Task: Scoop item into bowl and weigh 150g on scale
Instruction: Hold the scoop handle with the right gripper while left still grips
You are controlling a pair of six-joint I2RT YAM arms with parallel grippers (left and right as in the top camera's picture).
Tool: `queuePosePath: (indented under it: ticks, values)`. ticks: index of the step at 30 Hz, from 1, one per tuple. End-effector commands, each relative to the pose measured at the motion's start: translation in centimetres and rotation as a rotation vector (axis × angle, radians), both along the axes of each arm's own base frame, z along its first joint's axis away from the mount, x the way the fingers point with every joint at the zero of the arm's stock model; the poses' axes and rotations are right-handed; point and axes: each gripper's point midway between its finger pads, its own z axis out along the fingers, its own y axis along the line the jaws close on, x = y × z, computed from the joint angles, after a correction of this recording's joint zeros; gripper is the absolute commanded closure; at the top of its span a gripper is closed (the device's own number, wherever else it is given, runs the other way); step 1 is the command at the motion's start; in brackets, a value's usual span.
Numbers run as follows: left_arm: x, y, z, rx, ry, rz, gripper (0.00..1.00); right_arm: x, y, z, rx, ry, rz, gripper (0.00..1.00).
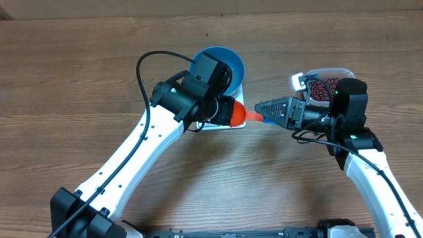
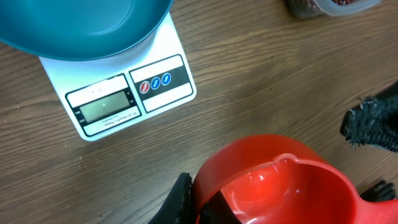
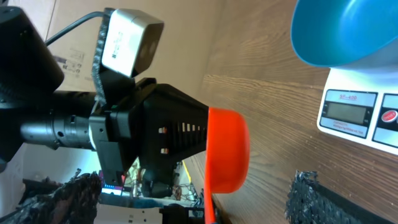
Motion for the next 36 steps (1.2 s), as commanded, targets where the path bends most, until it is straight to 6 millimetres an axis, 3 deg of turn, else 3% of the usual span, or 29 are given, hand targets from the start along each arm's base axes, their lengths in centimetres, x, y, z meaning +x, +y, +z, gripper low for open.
queuePosePath:
  ticks: [1,12,25,36]
  values:
    - [0.6,0.7,0.1,-0.002,0.01,0.109,0.96,-0.1,0.3,1.0,0.008,-0.052,0.029,0.04]
    - [1.1,0.7,0.2,-0.028,0.022,0.199,0.96,-0.5,0.6,2.7,0.03,-0.189,0.087,0.04]
    - [1.3,0.6,0.4,-0.058,0.042,0.259,0.96,-0.4,0.6,2.7,0.02,-0.222,0.088,0.21]
    - [0.9,-0.2,0.6,-0.093,0.058,0.223,0.96,0.6,0.3,2.3,-0.02,-0.257,0.036,0.27]
